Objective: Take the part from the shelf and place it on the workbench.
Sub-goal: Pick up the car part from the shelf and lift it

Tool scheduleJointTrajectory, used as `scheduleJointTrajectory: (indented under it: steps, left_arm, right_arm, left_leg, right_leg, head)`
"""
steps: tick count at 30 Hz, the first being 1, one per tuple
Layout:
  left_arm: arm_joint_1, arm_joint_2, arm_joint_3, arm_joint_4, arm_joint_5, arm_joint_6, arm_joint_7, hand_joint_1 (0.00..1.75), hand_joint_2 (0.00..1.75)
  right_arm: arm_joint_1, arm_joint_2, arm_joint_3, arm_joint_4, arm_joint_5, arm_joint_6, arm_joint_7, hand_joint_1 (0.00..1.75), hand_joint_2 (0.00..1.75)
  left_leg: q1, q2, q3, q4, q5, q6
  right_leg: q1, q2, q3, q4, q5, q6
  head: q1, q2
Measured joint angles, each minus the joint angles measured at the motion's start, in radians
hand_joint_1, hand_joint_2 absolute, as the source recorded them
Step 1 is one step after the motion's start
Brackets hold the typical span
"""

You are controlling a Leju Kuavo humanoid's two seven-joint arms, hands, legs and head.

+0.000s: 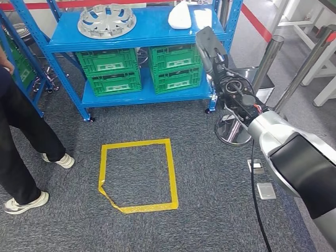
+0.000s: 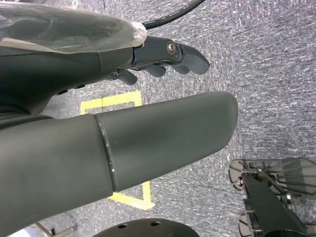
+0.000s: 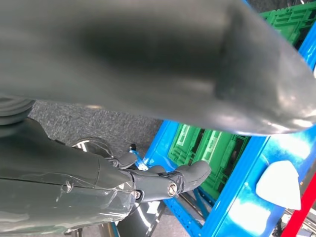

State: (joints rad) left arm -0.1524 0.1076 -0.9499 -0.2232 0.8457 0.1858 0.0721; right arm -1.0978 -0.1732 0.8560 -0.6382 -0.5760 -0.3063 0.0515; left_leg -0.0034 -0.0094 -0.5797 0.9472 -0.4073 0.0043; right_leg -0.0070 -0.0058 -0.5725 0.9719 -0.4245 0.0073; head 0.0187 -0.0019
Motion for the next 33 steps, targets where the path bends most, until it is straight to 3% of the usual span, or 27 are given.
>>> scheduleJointTrajectory:
  steps: [9, 13, 15, 17, 19, 20, 21, 22, 24, 26, 31, 33]
  left_arm:
    - [0.005, 0.000, 0.000, 0.000, 0.011, -0.007, -0.006, 0.00, 0.00]
    - [0.008, 0.001, 0.000, 0.000, 0.012, -0.008, -0.007, 0.00, 0.00]
    - [0.008, 0.000, 0.000, 0.000, 0.012, -0.009, -0.008, 0.00, 0.00]
    - [0.008, -0.001, 0.000, 0.000, 0.012, -0.010, -0.008, 0.00, 0.00]
    - [0.008, -0.001, 0.000, 0.000, 0.012, -0.010, -0.008, 0.00, 0.00]
    - [0.008, -0.001, 0.000, 0.000, 0.012, -0.010, -0.008, 0.00, 0.00]
    - [0.008, -0.002, 0.000, 0.000, 0.012, -0.010, -0.008, 0.00, 0.00]
    - [0.009, -0.003, 0.000, 0.000, 0.012, -0.010, -0.007, 0.00, 0.00]
    - [0.009, -0.005, 0.000, 0.000, 0.012, -0.010, -0.007, 0.00, 0.00]
    - [0.007, -0.002, 0.000, 0.001, 0.012, -0.009, -0.007, 0.00, 0.00]
    - [0.008, -0.002, 0.000, 0.002, 0.013, -0.009, -0.007, 0.00, 0.00]
    - [0.008, -0.002, 0.000, 0.002, 0.013, -0.009, -0.007, 0.00, 0.00]
  right_arm:
    - [0.000, 0.008, 0.004, -0.003, 0.017, 0.011, 0.005, 0.00, 0.00]
    - [-0.001, 0.015, 0.005, -0.003, 0.019, 0.012, 0.007, 0.00, 0.00]
    - [-0.002, 0.017, 0.004, -0.004, 0.019, 0.015, 0.004, 0.00, 0.00]
    - [-0.005, 0.018, 0.004, -0.005, 0.019, 0.018, 0.002, 0.00, 0.00]
    - [-0.005, 0.018, 0.004, -0.003, 0.019, 0.019, 0.001, 0.00, 0.00]
    - [-0.002, 0.018, 0.005, -0.002, 0.019, 0.020, 0.002, 0.00, 0.00]
    - [0.000, 0.018, 0.005, -0.002, 0.019, 0.020, 0.001, 0.00, 0.00]
    - [0.002, 0.018, 0.005, -0.002, 0.019, 0.021, 0.001, 0.00, 0.00]
    - [0.002, 0.018, 0.005, -0.002, 0.019, 0.021, 0.001, 0.00, 0.00]
    - [0.000, 0.018, 0.005, -0.001, 0.020, 0.022, 0.000, 0.00, 0.00]
    - [0.001, 0.019, 0.005, -0.002, 0.021, 0.025, -0.002, 0.00, 0.00]
    - [-0.004, 0.020, 0.005, -0.003, 0.021, 0.026, -0.004, 0.00, 0.00]
  left_leg:
    - [-0.005, 0.000, -0.002, 0.005, -0.004, 0.005]
    - [-0.006, 0.000, -0.004, 0.006, -0.007, 0.014]
    - [0.001, 0.000, 0.009, -0.012, -0.003, 0.022]
    - [0.009, 0.001, 0.026, -0.029, 0.002, 0.028]
    - [0.008, 0.000, 0.033, -0.032, -0.001, 0.031]
    - [0.009, -0.001, 0.035, -0.031, -0.003, 0.030]
    - [0.010, -0.003, 0.039, -0.030, -0.007, 0.027]
    - [0.011, -0.006, 0.042, -0.027, -0.011, 0.024]
    - [0.017, -0.011, 0.052, -0.019, -0.025, 0.012]
    - [0.019, -0.015, 0.054, -0.009, -0.037, -0.002]
    - [0.022, -0.014, 0.054, -0.006, -0.047, -0.026]
    - [0.023, -0.004, 0.020, 0.068, -0.079, -0.031]
  right_leg:
    - [-0.003, -0.002, 0.001, -0.001, 0.000, 0.002]
    - [-0.004, -0.003, 0.003, -0.005, 0.000, 0.010]
    - [-0.004, -0.003, -0.002, 0.004, -0.009, 0.017]
    - [-0.004, 0.000, -0.036, 0.082, -0.049, 0.023]
    - [-0.007, 0.002, -0.102, 0.219, -0.104, 0.027]
    - [-0.010, 0.003, -0.132, 0.272, -0.118, 0.029]
    - [-0.013, 0.002, -0.147, 0.288, -0.112, 0.031]
    - [-0.016, 0.002, -0.142, 0.267, -0.088, 0.033]
    - [-0.022, 0.003, -0.085, 0.134, -0.013, 0.038]
    - [-0.021, 0.010, -0.030, 0.027, 0.019, 0.039]
    - [-0.013, 0.015, -0.007, 0.004, 0.005, 0.005]
    - [-0.013, 0.014, 0.006, -0.001, 0.001, -0.007]
  head:
    - [-0.002, 0.000]
    - [-0.002, 0.000]
    - [-0.001, 0.000]
    - [0.004, 0.000]
    - [0.010, 0.000]
    - [0.014, 0.000]
    - [0.017, 0.000]
    - [0.019, 0.000]
    - [0.021, 0.000]
    - [0.023, 0.000]
    - [0.009, 0.000]
    - [0.001, 0.000]
